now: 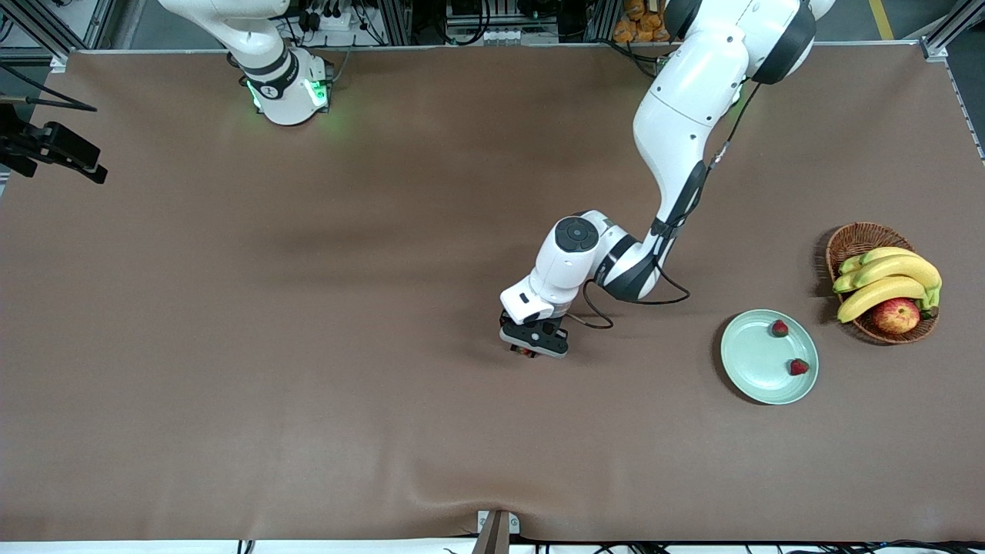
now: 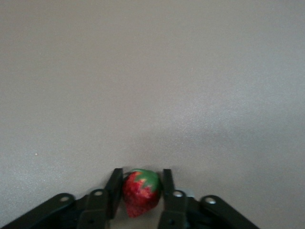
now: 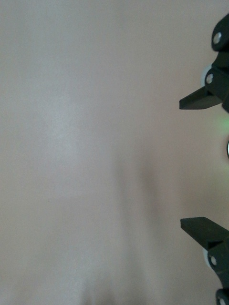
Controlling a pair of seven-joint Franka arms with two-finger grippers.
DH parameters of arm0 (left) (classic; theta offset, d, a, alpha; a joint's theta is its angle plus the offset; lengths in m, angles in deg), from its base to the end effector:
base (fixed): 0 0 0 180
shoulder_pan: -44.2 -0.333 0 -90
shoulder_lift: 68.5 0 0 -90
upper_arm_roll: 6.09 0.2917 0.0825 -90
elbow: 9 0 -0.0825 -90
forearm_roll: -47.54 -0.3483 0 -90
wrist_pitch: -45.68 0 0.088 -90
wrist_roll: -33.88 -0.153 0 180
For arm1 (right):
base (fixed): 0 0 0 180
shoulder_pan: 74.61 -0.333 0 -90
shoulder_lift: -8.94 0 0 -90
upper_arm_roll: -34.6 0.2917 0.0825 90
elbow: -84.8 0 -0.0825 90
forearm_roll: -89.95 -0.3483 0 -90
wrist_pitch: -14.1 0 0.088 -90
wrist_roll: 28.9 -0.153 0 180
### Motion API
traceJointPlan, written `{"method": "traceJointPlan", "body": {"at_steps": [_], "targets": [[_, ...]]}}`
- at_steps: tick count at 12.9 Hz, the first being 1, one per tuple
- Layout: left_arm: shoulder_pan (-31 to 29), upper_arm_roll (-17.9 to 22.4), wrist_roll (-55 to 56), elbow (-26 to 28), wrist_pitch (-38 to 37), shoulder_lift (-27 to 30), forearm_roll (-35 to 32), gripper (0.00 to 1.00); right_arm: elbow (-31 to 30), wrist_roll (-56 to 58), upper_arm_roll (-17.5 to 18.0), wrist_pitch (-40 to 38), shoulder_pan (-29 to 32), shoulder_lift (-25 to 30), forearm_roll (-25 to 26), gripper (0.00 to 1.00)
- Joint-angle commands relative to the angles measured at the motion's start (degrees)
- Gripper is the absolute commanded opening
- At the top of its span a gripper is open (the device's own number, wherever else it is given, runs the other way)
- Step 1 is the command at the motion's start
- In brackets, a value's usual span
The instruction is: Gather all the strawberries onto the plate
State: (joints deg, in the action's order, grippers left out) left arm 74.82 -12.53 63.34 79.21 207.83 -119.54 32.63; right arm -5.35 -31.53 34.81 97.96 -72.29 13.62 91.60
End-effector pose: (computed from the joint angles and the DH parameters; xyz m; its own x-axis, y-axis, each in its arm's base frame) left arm 0.5678 -0.4251 0.1385 0.8887 -0.2544 0.3815 -0.3203 -0.9397 0.1194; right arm 0.4823 -0.0224 0.5849 0.9960 -0.0857 -0.0267 -0.0849 -0.9959 0.0303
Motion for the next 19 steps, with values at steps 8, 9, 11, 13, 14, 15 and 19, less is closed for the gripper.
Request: {"method": "traceJointPlan", "body": {"at_steps": [8,9,11,13,14,15,19], "targets": [[-7.22,-0.67,-4.84,-0.58,-8.04,5.33,-2.67,0.00,1.20,1.58,0.41,-0.71,3.65,-0.91,-4.97,1.00],[-8.80,-0.76,-6.50,-0.58,-11.12,6.81,-2.50,0.00,1.20,1.58,0.41,-0.37,3.65,-1.08,-5.07,1.00],[-13.79,-3.64,-11.16,-0.58,-15.96,8.49,-1.88,0.00,1.29,1.58,0.41,-0.19,3.83,-1.35,-4.72,1.00],[-21.95,-9.69,-14.15,-0.40,-20.44,9.02,-1.88,0.00,1.37,1.66,0.41,0.25,3.91,-1.61,-4.19,1.00],[-26.26,-12.69,-16.60,-0.40,-24.12,9.72,-1.88,0.00,1.37,1.66,0.41,0.60,3.92,-1.78,-4.28,1.00],[-29.96,-15.15,-19.06,-0.40,-27.64,10.69,-1.79,0.00,1.37,1.75,0.41,0.61,3.83,-1.70,-4.11,1.00],[-42.54,-20.71,-27.42,1.43,-35.84,12.45,-1.88,0.03,1.64,1.75,0.41,0.69,3.74,-2.40,-4.19,1.00]]}}
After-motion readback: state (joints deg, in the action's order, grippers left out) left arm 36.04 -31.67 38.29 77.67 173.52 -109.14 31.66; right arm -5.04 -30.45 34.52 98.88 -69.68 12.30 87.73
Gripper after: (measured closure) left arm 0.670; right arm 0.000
